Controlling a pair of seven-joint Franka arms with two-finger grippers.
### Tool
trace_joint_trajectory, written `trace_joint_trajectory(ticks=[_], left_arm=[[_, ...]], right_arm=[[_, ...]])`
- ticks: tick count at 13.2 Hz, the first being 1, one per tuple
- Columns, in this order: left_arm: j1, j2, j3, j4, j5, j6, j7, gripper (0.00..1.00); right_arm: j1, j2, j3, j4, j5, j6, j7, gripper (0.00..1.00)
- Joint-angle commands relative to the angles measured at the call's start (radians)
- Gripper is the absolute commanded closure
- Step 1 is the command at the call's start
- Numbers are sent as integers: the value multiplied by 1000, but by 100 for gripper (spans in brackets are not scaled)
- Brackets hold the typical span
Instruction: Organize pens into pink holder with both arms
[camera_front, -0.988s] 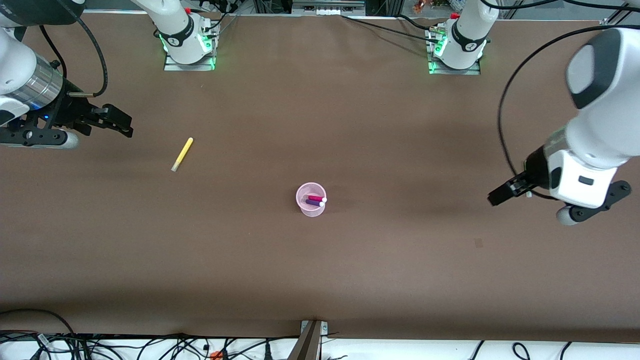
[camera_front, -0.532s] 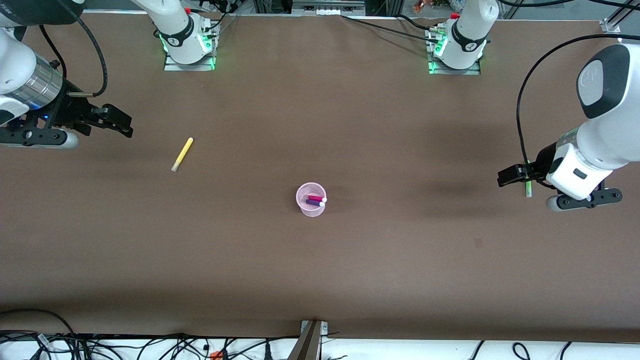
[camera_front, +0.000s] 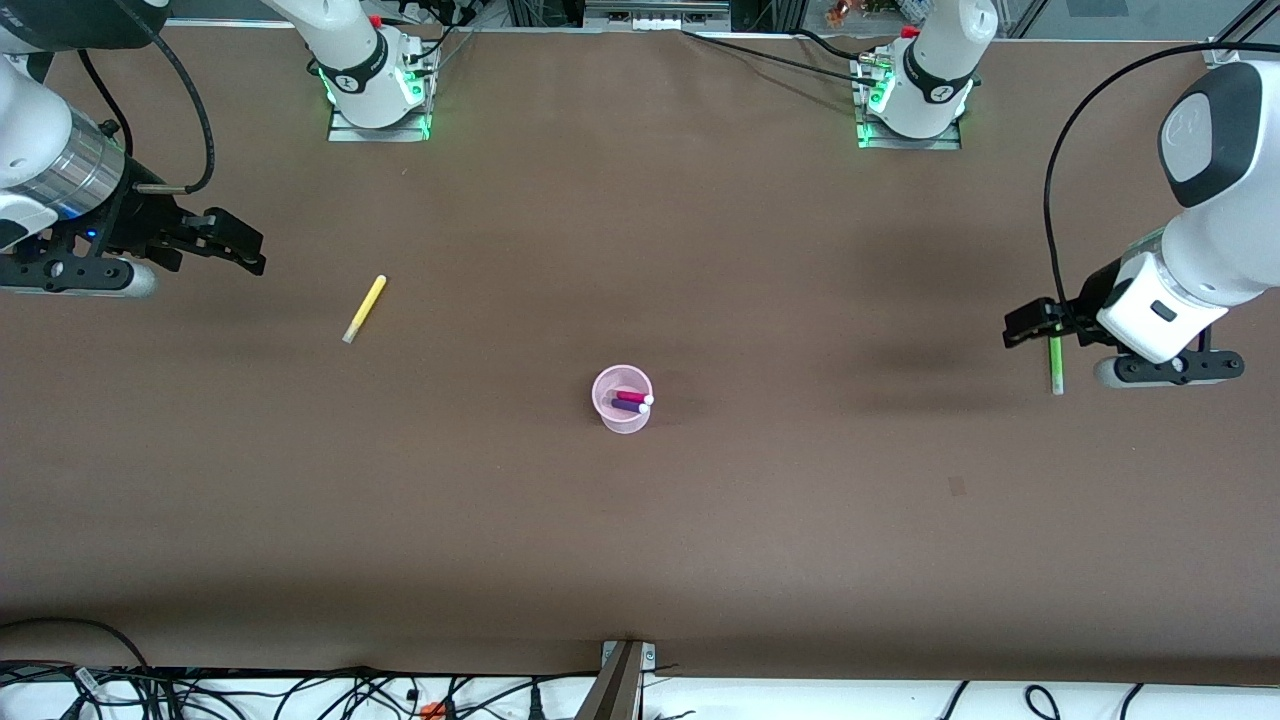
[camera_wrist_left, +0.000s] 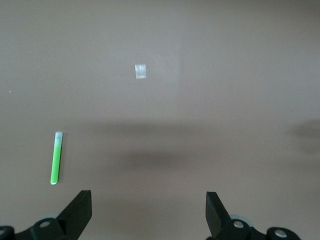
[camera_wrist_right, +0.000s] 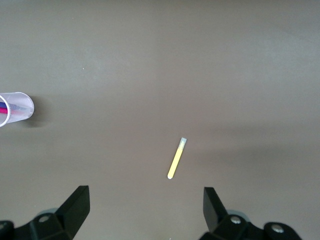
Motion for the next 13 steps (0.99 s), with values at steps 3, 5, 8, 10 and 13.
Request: trace_joint_trajectory(ticks=[3,5,8,10,13], left_arm=[[11,-18,1,40,0,-152,65,0],[11,-18,3,52,2,-152,60,0],[23,-17,3,75,2,-155,20,0],[23,-17,1,79,2,-153,25,0],[25,-9,3,99,2,-157,22,0]], right_arm=[[0,4,1,18,-7,-16,-4,0],[0,3,1,18,-9,-16,-4,0],[0,4,1,18,-9,-16,-4,0],[0,4,1,18,-9,-16,-4,0],[0,4,2,18,-9,-16,-4,0]])
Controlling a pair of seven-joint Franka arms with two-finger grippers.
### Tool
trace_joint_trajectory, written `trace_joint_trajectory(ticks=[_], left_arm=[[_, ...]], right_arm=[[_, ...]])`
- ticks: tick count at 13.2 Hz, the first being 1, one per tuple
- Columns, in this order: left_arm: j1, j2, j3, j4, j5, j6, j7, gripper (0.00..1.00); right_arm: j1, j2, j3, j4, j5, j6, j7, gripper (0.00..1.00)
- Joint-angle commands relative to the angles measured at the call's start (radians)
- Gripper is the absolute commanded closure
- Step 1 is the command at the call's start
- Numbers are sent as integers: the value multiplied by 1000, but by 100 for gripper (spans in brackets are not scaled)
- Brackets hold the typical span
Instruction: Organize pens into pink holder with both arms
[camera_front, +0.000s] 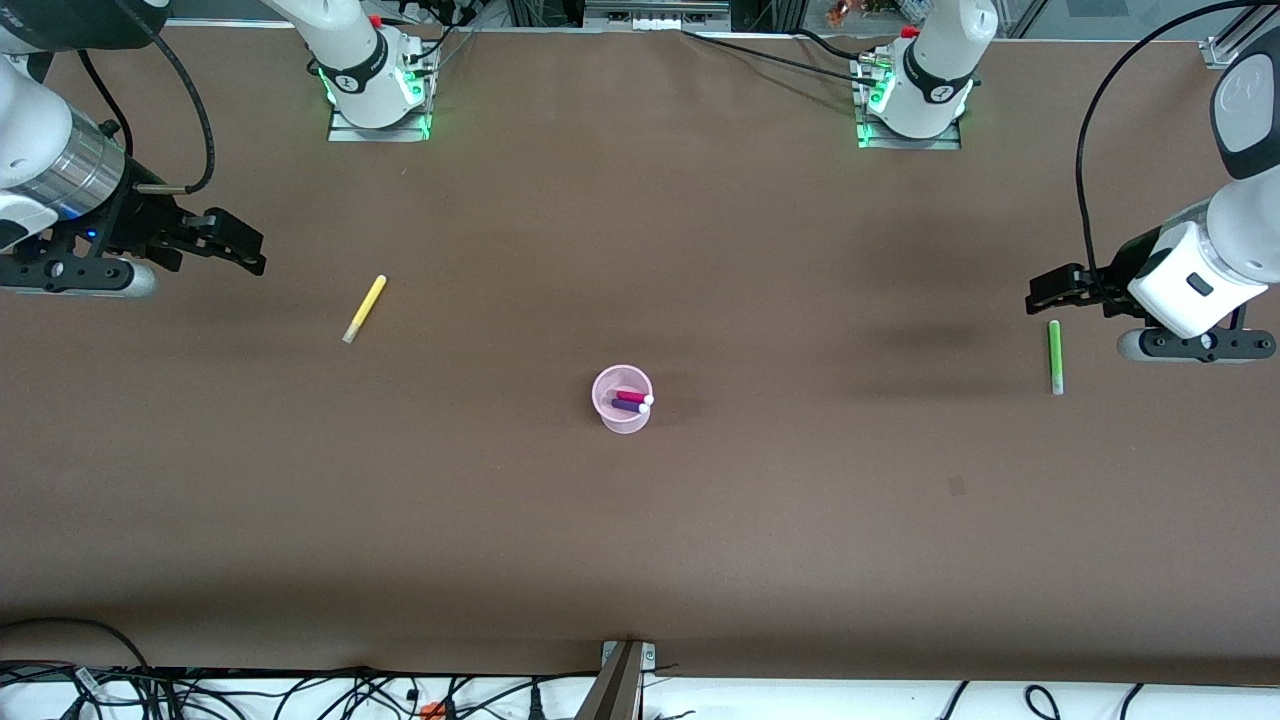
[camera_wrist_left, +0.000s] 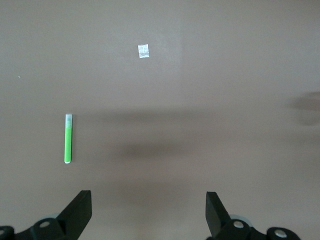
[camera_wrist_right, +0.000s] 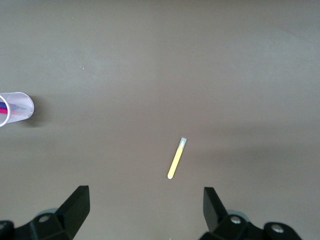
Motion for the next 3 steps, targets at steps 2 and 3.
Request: trace_joint_trajectory(ticks=[2,3], left_arm=[[4,7,-3,31,2,-29,-13,0],[4,12,-3,32,2,-30,-15,0]], right_arm=[[0,4,1,18,-9,-16,-4,0],[0,4,1,18,-9,-16,-4,0]])
